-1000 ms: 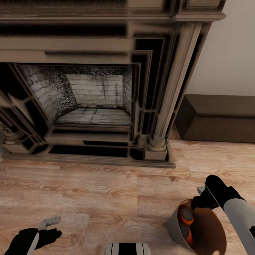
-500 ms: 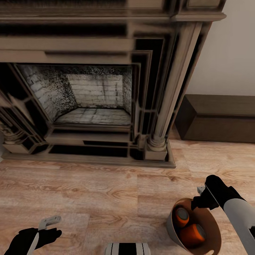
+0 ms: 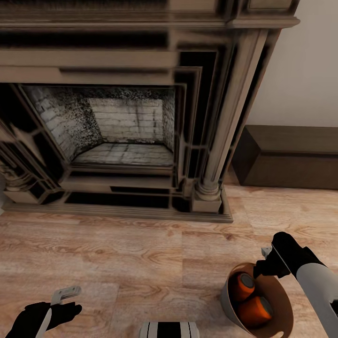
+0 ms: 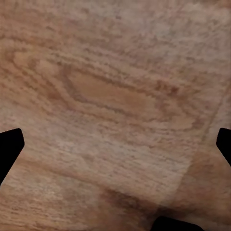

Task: Put the three can of soda from the living room inside the tash can in the kitchen.

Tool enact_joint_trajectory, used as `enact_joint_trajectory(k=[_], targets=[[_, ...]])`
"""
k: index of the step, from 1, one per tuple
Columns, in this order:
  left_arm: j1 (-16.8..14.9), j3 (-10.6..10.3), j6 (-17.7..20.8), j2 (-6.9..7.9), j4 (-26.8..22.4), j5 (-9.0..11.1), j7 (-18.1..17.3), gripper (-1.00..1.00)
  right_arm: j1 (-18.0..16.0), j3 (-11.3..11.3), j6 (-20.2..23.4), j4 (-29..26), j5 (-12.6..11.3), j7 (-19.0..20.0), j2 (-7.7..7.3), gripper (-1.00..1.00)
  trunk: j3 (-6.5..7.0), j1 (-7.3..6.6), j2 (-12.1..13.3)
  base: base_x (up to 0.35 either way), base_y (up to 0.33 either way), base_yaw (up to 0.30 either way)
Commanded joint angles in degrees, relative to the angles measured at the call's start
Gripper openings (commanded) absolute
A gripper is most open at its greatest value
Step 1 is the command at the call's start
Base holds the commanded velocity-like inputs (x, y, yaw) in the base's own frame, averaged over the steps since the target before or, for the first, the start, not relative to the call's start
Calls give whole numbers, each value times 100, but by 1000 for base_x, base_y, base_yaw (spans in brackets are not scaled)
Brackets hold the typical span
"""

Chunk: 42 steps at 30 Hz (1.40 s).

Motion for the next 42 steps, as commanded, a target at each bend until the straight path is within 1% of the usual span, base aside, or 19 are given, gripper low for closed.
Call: enact_joint_trajectory(k=[1,4,10,12,16,22,34,42], targets=[[0,0,0,-2,0,0,0,100,2,0,0,1,-1,1,0,100,0,0,0,0,0,0],[0,0,0,-4,0,0,0,100,2,0,0,-1,-4,54,-2,100,0,0,0,0,0,0],[0,-8,0,0,3,-2,-7,100,2,3,0,-7,2,199,-7,100,133,-15,8,0,0,0],[0,-8,0,0,6,-3,-8,100,3,4,0,-7,2,203,-7,100,177,-21,11,0,0,0],[0,-9,-2,0,210,-12,-9,100,8,7,0,-6,3,215,-8,100,266,-31,16,0,0,0],[0,-9,-76,0,354,-10,-2,100,10,14,0,-2,3,210,-3,100,399,-46,24,0,0,0],[0,-9,-108,0,386,-17,3,100,31,8,0,-6,3,223,-1,100,665,-77,40,0,0,0],[0,-9,-163,-33,492,-10,4,100,49,8,0,-11,-1,219,9,100,842,-98,51,0,0,0]])
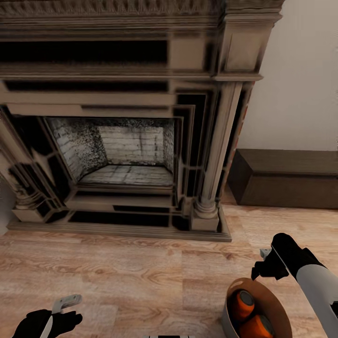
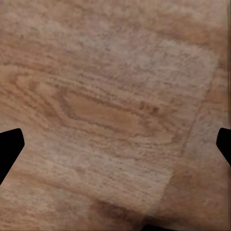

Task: Put the three can of soda from the living room inside the tash can in the kitchen.

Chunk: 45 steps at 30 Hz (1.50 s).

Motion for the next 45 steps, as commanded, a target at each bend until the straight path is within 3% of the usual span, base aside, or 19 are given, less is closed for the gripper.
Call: enact_joint_trajectory(k=[1,4,10,16,27,33,38,45], targets=[[0,0,-15,-6,20,0,-1,100,1,0,0,-1,0,-4,2,100,23,-2,2,0,0,0],[0,1,-60,-26,128,5,0,100,3,-28,0,-3,-3,-8,0,100,89,-10,6,0,0,0],[0,1,-118,-35,213,11,1,100,4,-417,0,-10,5,-42,-7,100,222,-25,14,0,0,0],[0,4,-230,-37,429,18,-2,100,4,-581,0,-14,12,-70,-5,100,355,-41,22,0,0,0],[0,3,-409,-46,602,17,5,100,44,-636,0,-376,5,-38,9,100,599,-69,36,0,0,0],[-4,8,-604,-49,867,-2,31,100,244,-641,-448,-405,7,-64,0,100,732,-85,44,0,0,0],[-8,1,-858,-138,1278,-6,38,100,398,-643,-735,-407,9,-79,-5,100,843,-98,51,0,0,0],[-9,2,-1071,-173,1508,-15,41,100,548,-647,-1046,-408,13,-87,-5,100,968,-251,331,0,0,0]])
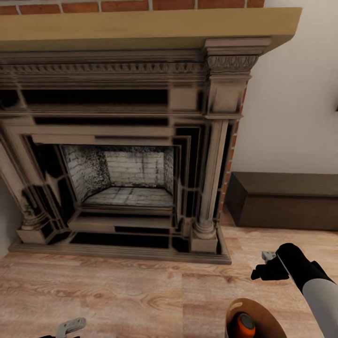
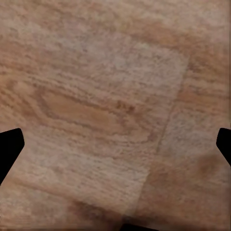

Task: Put the three can of soda from the living room inside the tash can in the kitchen.

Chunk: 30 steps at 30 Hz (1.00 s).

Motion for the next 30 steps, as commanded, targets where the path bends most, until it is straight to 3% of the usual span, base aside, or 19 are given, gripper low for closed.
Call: enact_joint_trajectory(k=[1,5,13,19,25,28,30], targets=[[0,0,-9,-1,21,1,0,100,13,-1,-14,0,0,0,-1,100,18,-23,42,0,0,0],[0,-1,-50,-4,71,-2,-1,100,95,-44,-56,-18,-3,0,-2,100,90,-110,202,0,0,0],[0,0,-264,-9,317,3,0,100,463,-294,-654,-389,-1,-27,17,100,234,-286,523,0,0,0],[0,-1,-767,-35,739,-10,-1,100,950,-368,-1536,-539,-10,-266,45,100,342,-418,763,0,0,0],[0,-8,-1285,-40,1198,-23,9,100,1453,-1011,-2581,-569,-14,-603,85,100,449,-550,1004,0,0,0],[0,-15,-1719,-40,1594,-27,14,100,1727,-1222,-3159,-584,-10,-658,97,100,503,-616,1124,0,0,0],[0,-17,-1864,-40,1706,-27,17,100,1843,-1265,-3325,-618,-9,-670,102,100,539,-660,1205,0,0,0]])
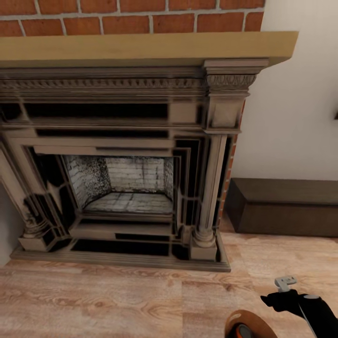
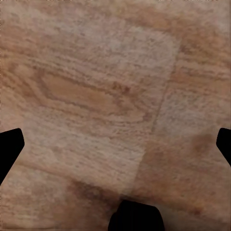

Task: Put the three can of soda from the living room inside the tash can in the kitchen.

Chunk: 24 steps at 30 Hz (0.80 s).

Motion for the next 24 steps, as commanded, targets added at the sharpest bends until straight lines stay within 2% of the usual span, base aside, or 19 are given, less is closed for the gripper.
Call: enact_joint_trajectory(k=[1,7,8,10,14,17,19,24], targets=[[0,0,-62,0,47,0,2,100,66,-16,-72,-26,-2,-5,2,100,19,-23,42,0,0,0],[0,-2,-277,0,200,-1,38,100,537,-65,-444,-311,-7,-31,28,100,126,-154,282,0,0,0],[0,-2,-395,0,260,-1,48,100,714,-89,-728,-410,-8,-76,89,100,144,-176,322,0,0,0],[0,-2,-492,0,345,-1,79,100,829,-140,-894,-485,-8,-192,146,100,180,-220,403,0,0,0],[0,-2,-611,0,474,-1,149,100,1045,-222,-1048,-651,-8,-461,248,100,252,-308,563,0,0,0],[0,-2,-720,0,573,-1,208,100,1428,-283,-1157,-1012,-11,-756,373,100,306,-374,683,0,0,0],[0,-2,-746,0,597,-1,222,100,1573,-298,-1185,-1165,-14,-824,415,100,342,-418,763,0,0,0],[0,-3,-766,0,620,-1,233,100,1688,-315,-1210,-1289,-16,-864,466,100,432,-528,964,0,0,0]])
